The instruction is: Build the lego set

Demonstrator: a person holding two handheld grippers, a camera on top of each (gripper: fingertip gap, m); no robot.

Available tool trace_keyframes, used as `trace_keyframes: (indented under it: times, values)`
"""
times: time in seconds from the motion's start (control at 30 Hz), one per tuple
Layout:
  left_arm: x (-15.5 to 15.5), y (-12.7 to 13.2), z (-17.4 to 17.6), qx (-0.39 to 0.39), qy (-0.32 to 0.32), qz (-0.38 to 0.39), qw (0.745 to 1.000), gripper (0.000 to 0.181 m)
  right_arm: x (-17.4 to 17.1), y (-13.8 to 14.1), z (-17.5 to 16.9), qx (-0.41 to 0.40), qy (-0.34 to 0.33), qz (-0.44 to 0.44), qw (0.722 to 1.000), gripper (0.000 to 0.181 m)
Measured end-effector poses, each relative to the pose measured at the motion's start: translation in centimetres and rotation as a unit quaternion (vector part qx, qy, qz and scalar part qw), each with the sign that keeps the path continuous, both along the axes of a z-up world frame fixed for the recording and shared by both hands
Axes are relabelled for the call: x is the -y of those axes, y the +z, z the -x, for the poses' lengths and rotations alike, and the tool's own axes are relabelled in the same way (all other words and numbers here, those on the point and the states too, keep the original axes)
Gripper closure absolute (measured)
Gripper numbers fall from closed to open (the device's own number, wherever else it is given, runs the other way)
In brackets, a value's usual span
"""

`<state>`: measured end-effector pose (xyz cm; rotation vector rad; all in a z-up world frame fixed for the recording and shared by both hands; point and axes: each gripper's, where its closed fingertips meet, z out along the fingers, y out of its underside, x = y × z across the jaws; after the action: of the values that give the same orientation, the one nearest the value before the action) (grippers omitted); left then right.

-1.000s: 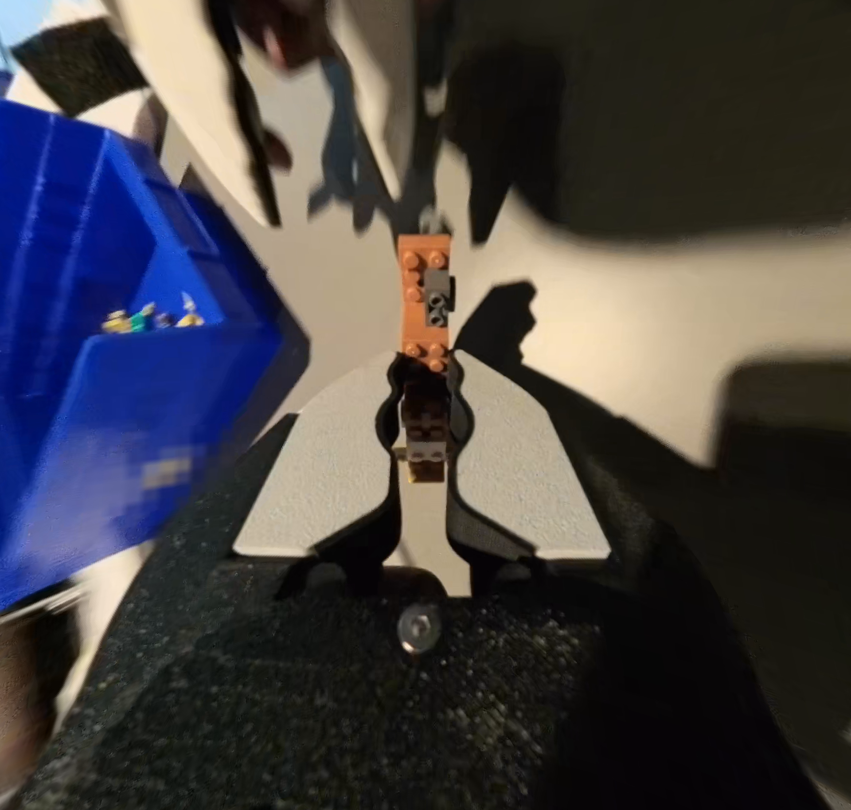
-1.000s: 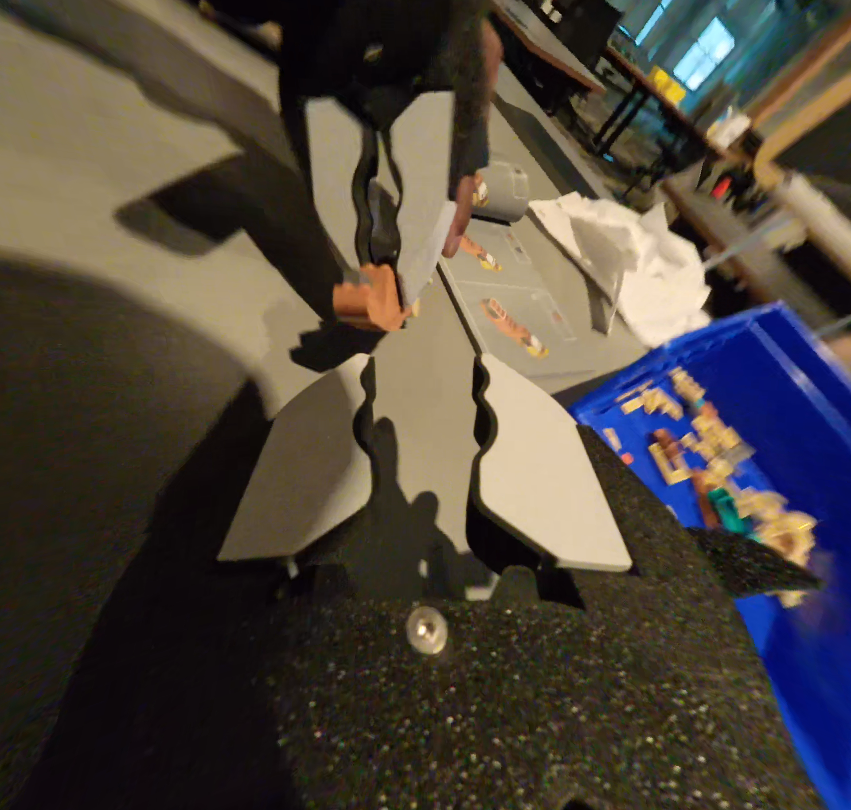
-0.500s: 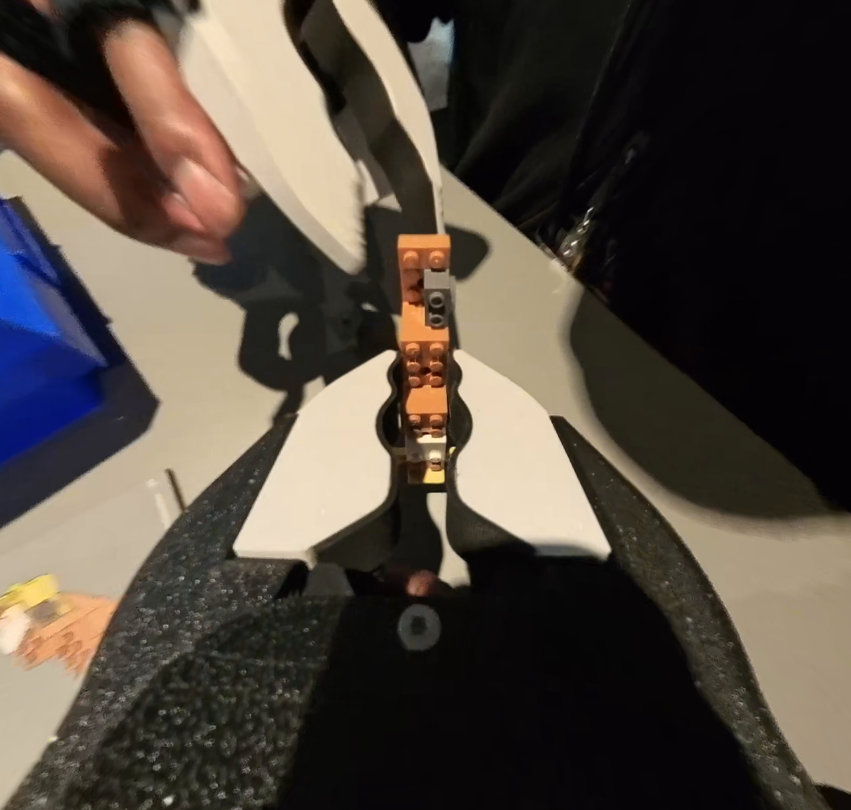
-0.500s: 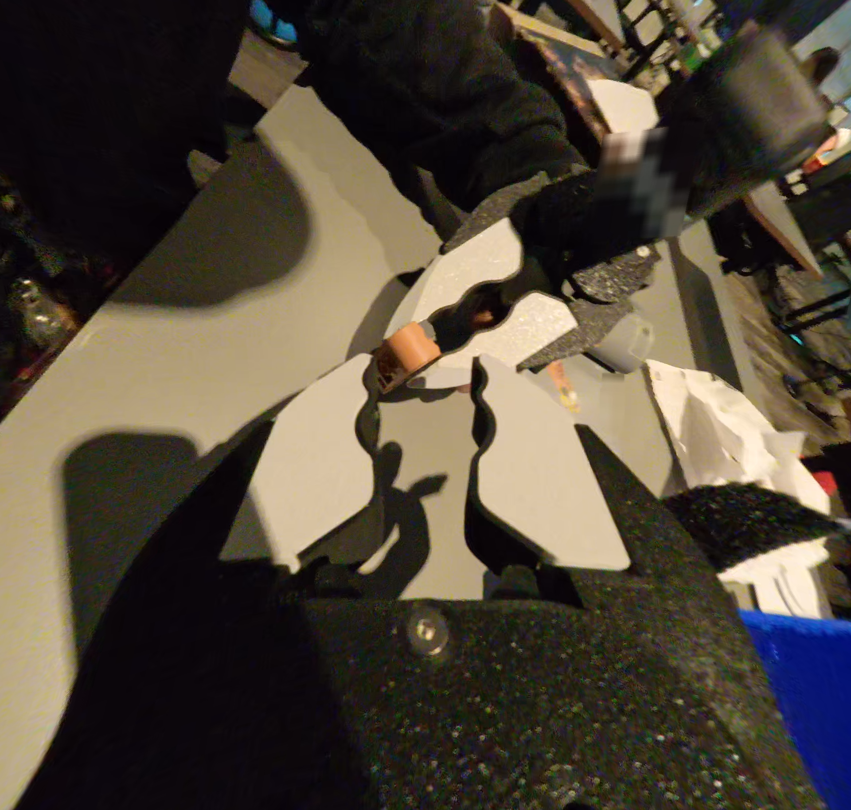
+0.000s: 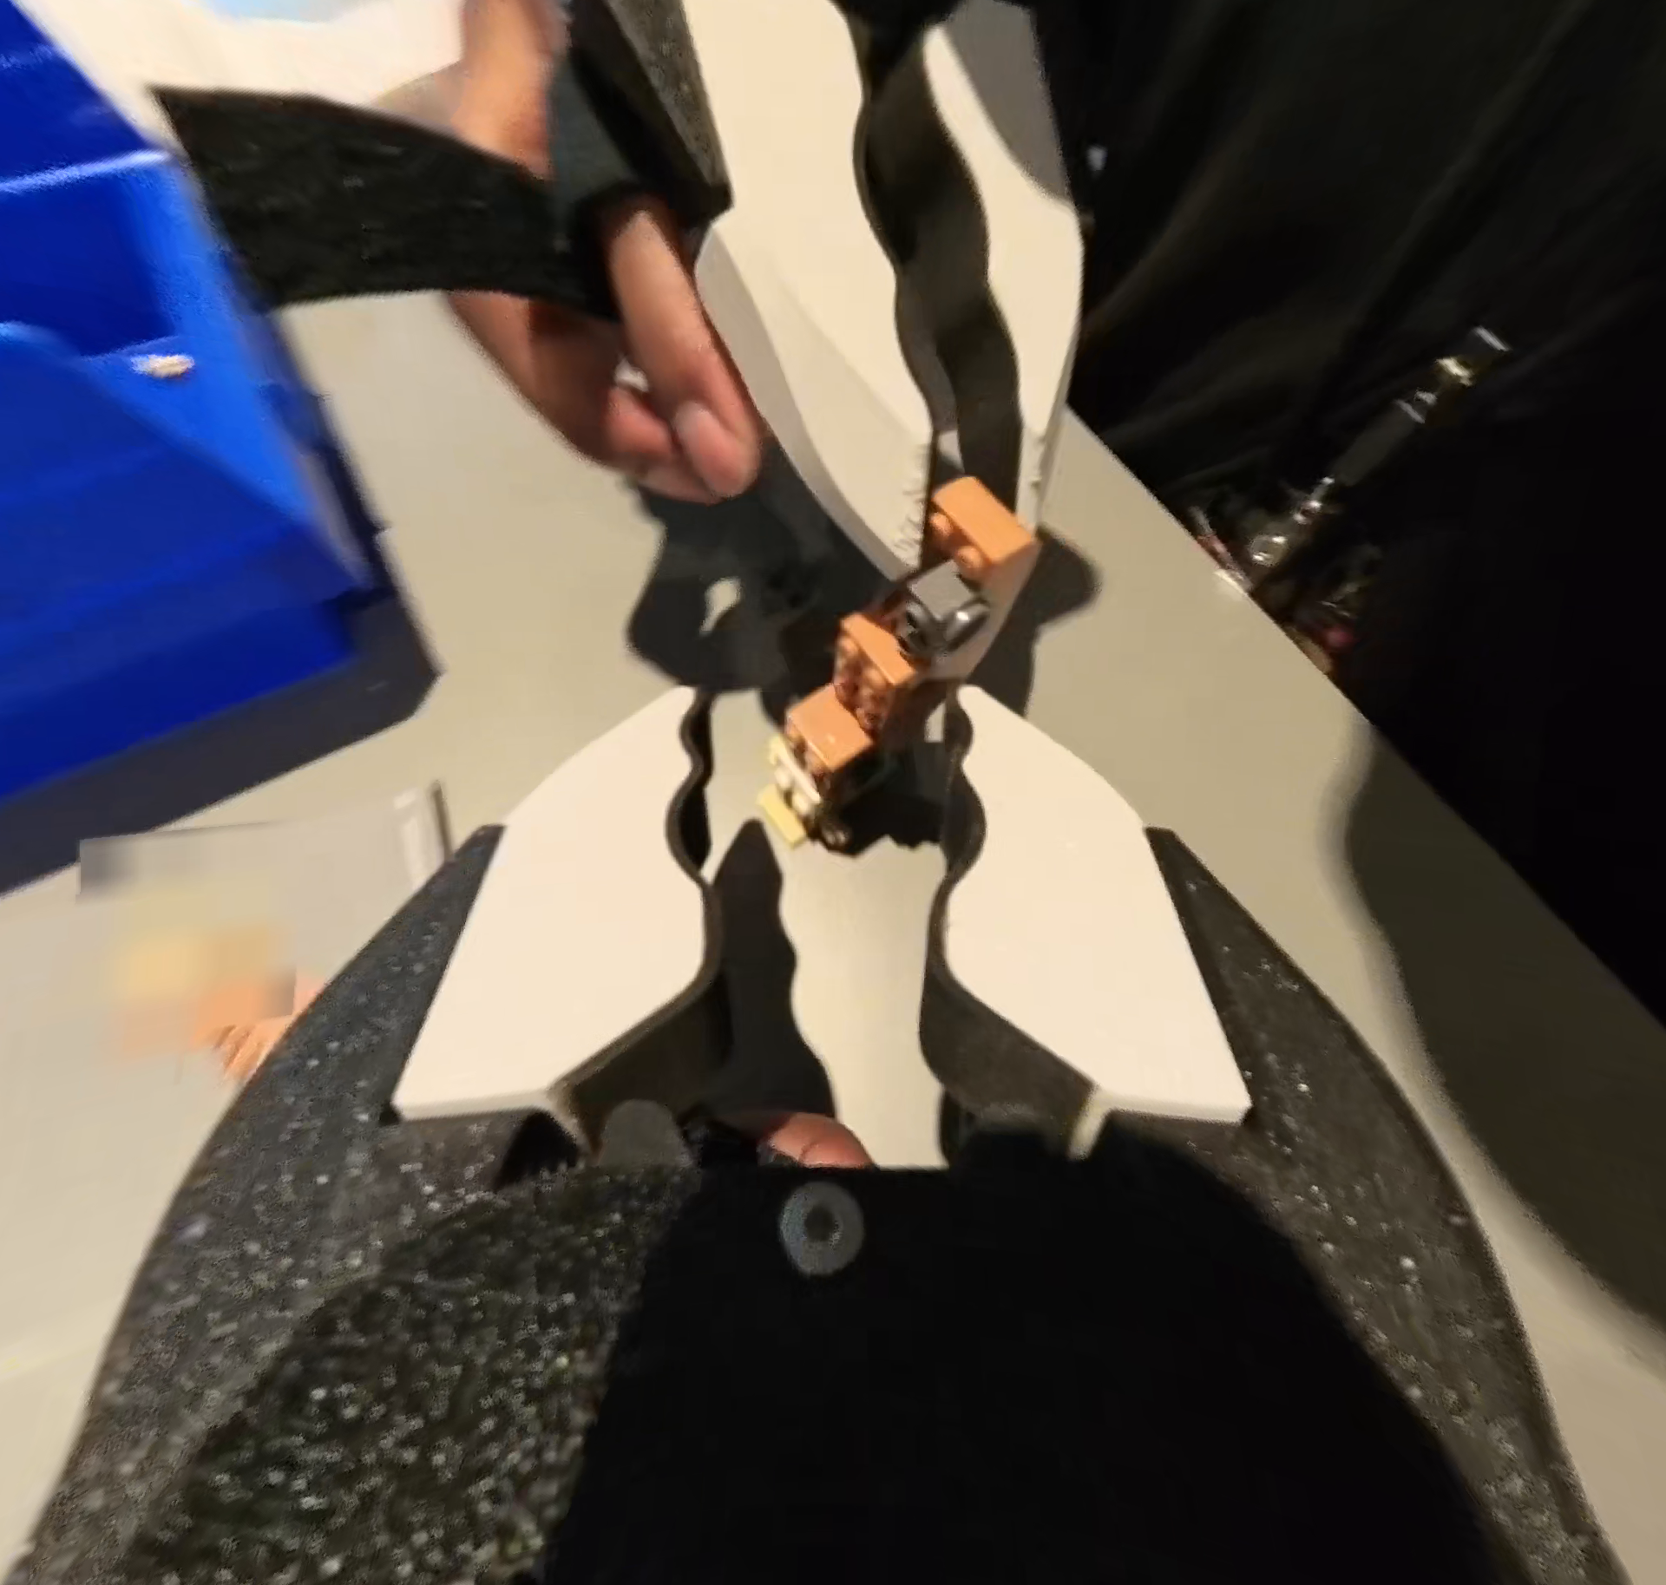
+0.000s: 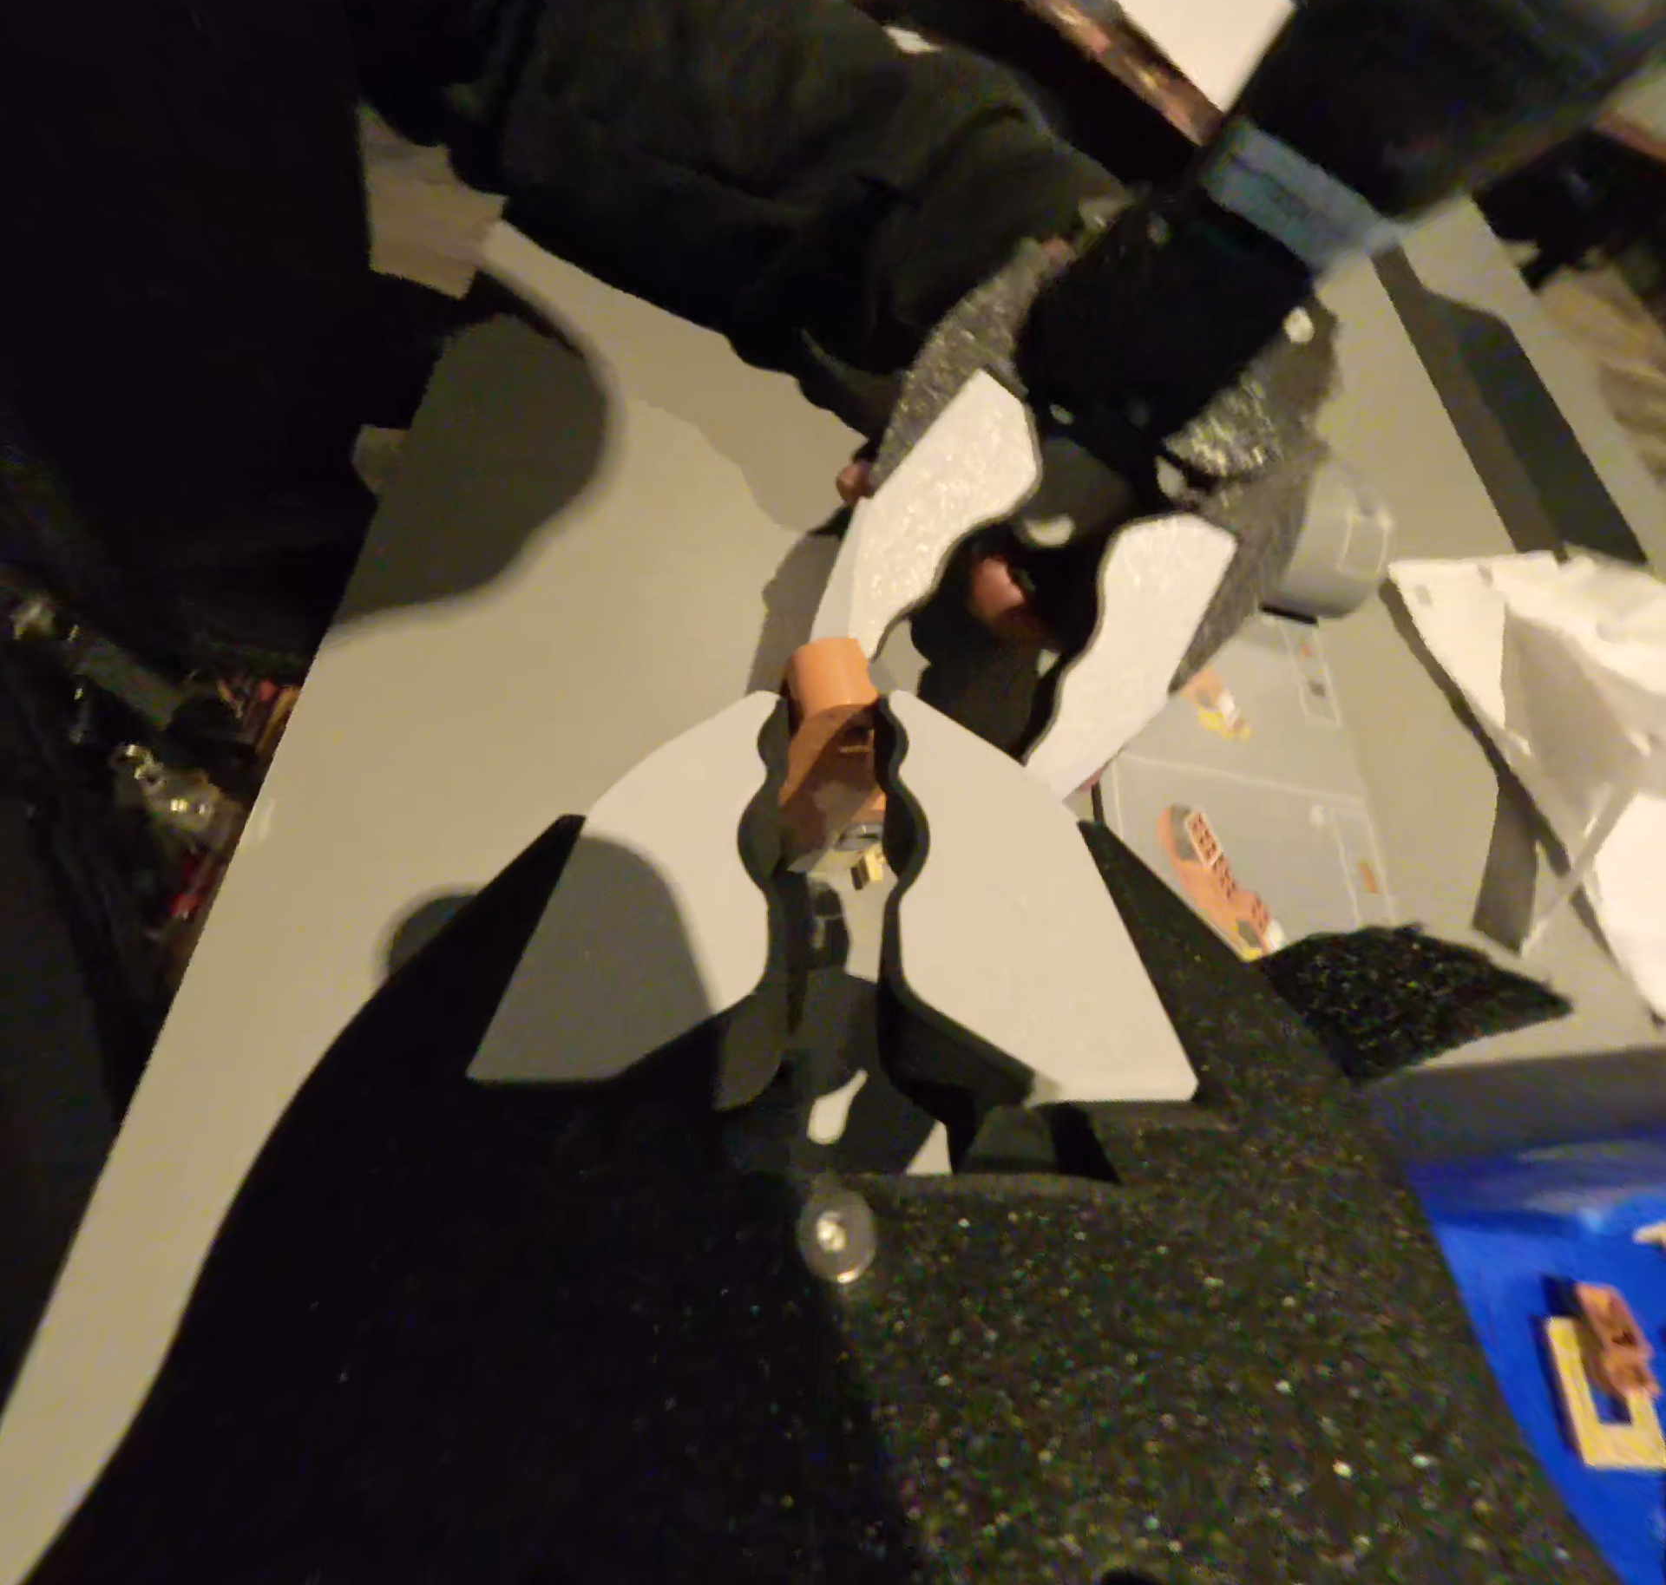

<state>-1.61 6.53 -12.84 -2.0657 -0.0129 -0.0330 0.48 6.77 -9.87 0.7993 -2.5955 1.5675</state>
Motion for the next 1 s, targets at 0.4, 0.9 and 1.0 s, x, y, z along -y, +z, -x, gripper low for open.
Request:
trace_keyframes:
  times: [0.4,0.9,1.0]
  values:
    - [2.6,-0.8,-0.6,-0.074,0.378,0.061,0.921,0.134,1.6,-0.2,2.1,0.152,-0.282,0.018,0.947,0.166]
    - [3.5,-1.3,0.3,-0.188,0.458,0.105,0.863,0.158,4.3,0.4,0.1,0.169,-0.317,0.049,0.932,0.162]
    - [3.6,-1.9,0.1,-0.187,0.411,0.117,0.885,0.159,4.2,0.3,-0.4,0.159,-0.288,0.042,0.943,0.145]
